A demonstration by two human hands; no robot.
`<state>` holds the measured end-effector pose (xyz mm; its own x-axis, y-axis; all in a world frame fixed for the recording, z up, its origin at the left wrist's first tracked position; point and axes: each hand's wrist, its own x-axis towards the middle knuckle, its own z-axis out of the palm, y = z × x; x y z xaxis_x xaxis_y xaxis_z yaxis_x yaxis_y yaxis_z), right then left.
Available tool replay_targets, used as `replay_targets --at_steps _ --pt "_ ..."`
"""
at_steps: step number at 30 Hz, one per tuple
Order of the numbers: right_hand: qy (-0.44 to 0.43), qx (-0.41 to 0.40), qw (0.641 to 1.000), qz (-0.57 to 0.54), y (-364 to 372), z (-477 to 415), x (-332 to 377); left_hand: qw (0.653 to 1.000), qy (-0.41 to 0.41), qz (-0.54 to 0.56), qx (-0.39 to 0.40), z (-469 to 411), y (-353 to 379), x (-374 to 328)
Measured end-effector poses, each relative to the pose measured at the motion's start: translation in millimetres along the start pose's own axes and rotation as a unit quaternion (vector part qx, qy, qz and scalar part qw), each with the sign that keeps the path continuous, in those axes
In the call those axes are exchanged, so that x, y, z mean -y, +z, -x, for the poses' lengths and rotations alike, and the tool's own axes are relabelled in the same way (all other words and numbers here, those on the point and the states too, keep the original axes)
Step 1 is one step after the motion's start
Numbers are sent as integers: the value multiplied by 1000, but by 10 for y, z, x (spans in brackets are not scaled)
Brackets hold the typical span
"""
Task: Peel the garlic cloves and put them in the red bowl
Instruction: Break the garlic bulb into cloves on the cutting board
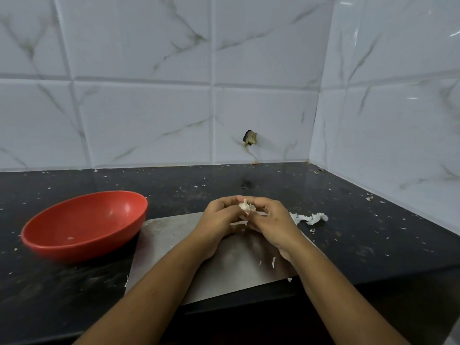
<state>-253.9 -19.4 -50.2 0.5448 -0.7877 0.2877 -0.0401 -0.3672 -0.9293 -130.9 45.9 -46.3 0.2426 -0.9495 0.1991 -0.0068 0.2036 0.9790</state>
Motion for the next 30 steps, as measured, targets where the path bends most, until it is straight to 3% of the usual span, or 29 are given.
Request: replay_targets --at_steps 4,8,14,26,30 --pt "-10 26 999 -45 27 19 -2 998 25 -27 -46 -12 -57 61" --pt "10 56 998 -15 5 -17 -94 995 40 -79 -39 -23 -79 98" --pt "26 92 993 -65 -21 23 -74 991 47 -120 -48 -41 -105 123" --pt "-13 -7 993 119 50 17 -85 986 58 -154 -27 3 -85 92" --pt "12 15 1000 20 48 23 -69 989 50 -134 -30 -13 -100 102"
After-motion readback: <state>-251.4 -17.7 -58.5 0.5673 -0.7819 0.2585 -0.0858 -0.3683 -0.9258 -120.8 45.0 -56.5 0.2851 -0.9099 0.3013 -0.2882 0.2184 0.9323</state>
